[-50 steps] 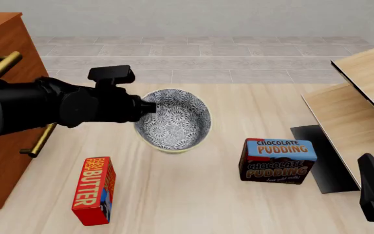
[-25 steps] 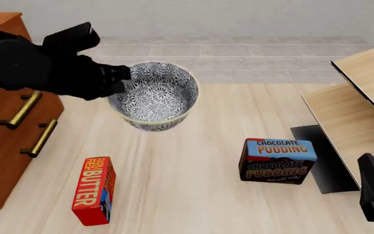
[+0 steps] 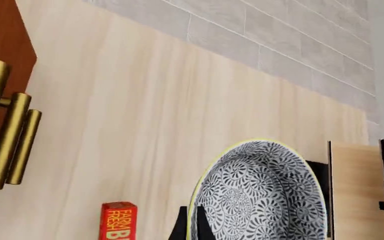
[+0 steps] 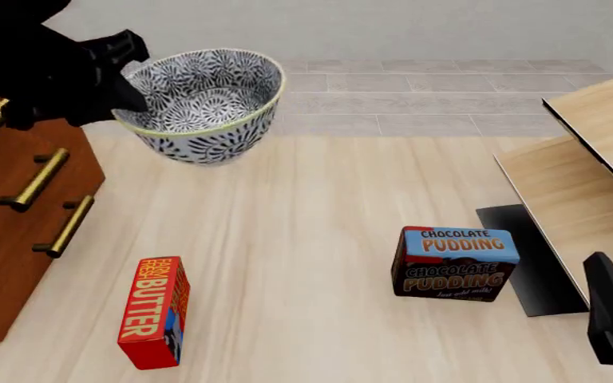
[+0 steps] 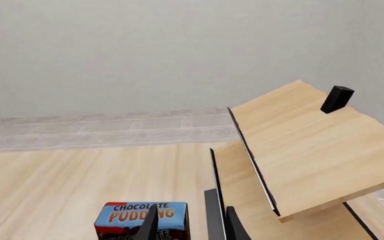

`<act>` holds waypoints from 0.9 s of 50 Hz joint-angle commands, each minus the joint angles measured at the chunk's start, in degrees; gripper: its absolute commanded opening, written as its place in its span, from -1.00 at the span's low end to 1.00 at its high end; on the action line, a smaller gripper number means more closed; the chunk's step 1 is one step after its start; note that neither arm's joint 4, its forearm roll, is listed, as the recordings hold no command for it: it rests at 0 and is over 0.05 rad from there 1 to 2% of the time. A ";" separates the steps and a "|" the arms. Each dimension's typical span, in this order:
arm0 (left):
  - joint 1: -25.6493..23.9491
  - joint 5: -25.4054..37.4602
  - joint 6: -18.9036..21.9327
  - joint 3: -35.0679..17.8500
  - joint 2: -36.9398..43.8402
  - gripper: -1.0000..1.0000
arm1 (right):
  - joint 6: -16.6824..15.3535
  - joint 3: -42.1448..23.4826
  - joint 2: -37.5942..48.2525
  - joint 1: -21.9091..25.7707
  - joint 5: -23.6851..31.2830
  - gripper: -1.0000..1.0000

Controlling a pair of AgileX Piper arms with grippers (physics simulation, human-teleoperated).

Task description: Close the top drawer of the cabinet and put the bowl on top of it.

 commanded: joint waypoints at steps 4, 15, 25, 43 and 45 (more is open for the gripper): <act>3.82 9.53 -2.44 -11.32 -0.04 -1.00 | -0.14 -0.04 0.00 0.04 -0.03 1.00; 8.38 15.67 -1.44 -20.66 0.58 -1.00 | -0.21 -0.17 0.00 0.09 0.06 1.00; 14.28 19.77 -1.05 -26.63 1.79 -1.00 | -0.24 0.07 0.00 0.14 -0.20 1.00; 28.43 19.92 0.58 -28.43 2.03 -1.00 | -0.37 -0.01 0.00 0.42 0.00 1.00; 28.67 19.92 0.89 -29.29 2.51 -1.00 | -0.37 -0.07 0.00 0.40 0.04 1.00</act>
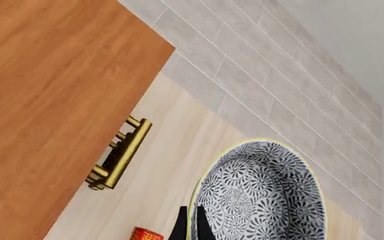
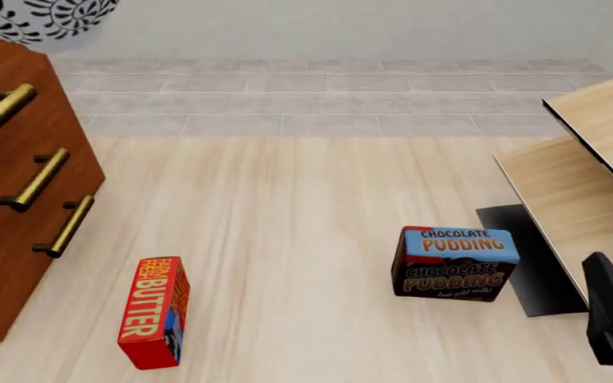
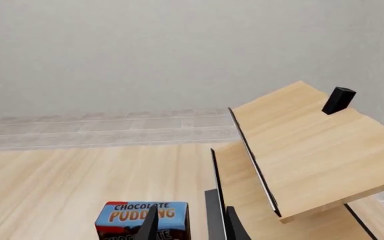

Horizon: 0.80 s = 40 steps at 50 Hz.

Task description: Close the top drawer of the cabinet and put the bowl on top of it.

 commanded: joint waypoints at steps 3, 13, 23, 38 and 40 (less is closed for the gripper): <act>8.60 0.57 1.49 -2.72 0.85 -1.00 | -0.09 -0.07 0.00 0.07 0.09 1.00; 14.01 0.57 1.55 -5.23 1.93 -1.00 | 0.03 0.02 0.00 0.10 0.02 1.00; 18.65 0.57 0.63 -6.68 3.37 -1.00 | 0.15 -0.04 0.00 0.01 0.02 1.00; 25.59 0.57 1.34 -8.56 7.46 -1.00 | 0.06 -0.12 0.00 0.11 0.22 1.00; 26.62 0.57 1.71 -8.74 8.13 -1.00 | 0.03 -0.10 0.00 0.08 0.25 1.00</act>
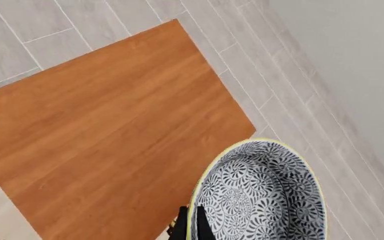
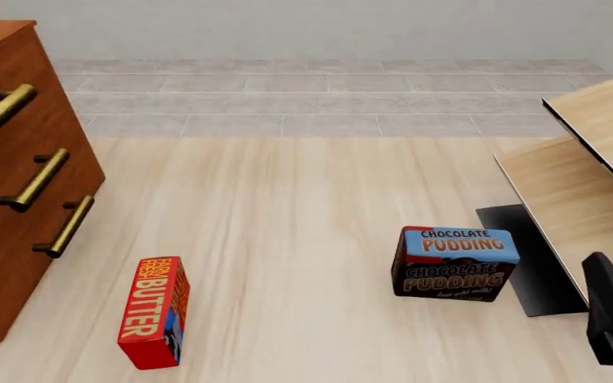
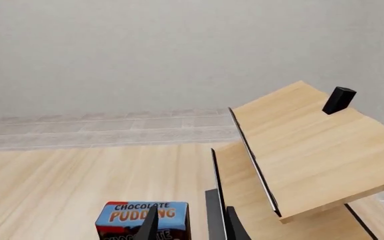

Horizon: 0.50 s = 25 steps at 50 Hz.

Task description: Close the top drawer of the cabinet and put the bowl on top of it.

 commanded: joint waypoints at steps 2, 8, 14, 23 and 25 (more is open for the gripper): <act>5.22 0.00 0.78 -1.33 3.21 -1.00 | -0.10 -0.10 0.00 0.03 0.26 1.00; 6.55 0.00 0.50 -1.69 4.88 -1.00 | -0.29 0.08 0.01 0.14 0.23 1.00; 7.35 0.00 -0.07 -2.05 6.14 -1.00 | -0.40 0.09 0.02 0.24 0.35 1.00; 10.19 0.00 0.39 -3.34 8.66 -1.00 | -0.34 0.05 0.01 0.22 0.42 1.00; 11.00 0.00 0.66 -4.01 9.59 -1.00 | -0.31 0.07 0.01 0.14 0.40 1.00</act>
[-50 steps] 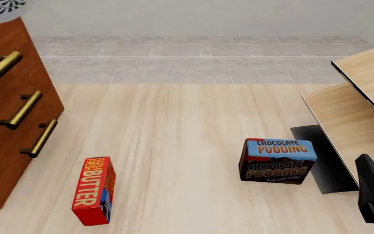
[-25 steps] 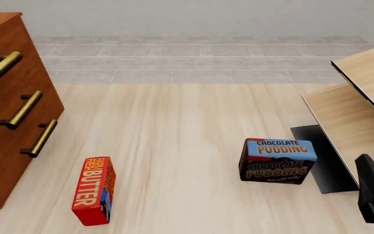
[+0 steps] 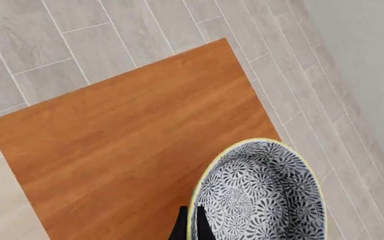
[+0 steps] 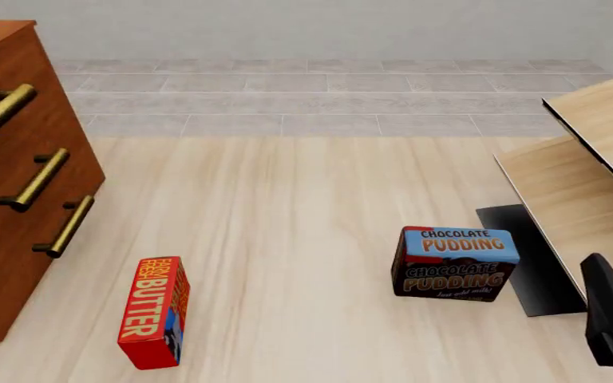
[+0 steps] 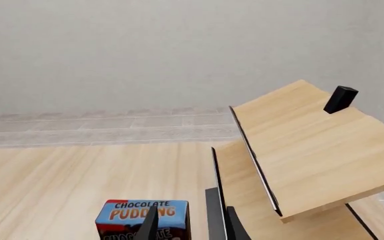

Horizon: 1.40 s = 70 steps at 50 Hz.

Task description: Close the top drawer of the cabinet and put the bowl on top of it.

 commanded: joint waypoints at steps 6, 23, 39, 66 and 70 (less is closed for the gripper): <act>5.05 0.00 0.79 -1.87 4.62 -1.00 | -0.04 -0.06 0.00 -0.07 0.13 1.00; 4.71 -0.01 -0.68 -0.36 5.34 -1.00 | -0.34 -0.10 0.03 0.12 0.30 1.00; 4.72 -0.01 -0.57 0.55 5.38 -1.00 | -0.34 0.01 0.01 0.09 0.15 1.00; 3.04 -0.01 0.15 -5.65 5.88 1.00 | -0.30 0.04 0.01 0.25 0.01 1.00; 2.65 -0.01 0.22 -6.24 5.99 1.00 | -0.33 0.00 0.01 0.25 0.03 1.00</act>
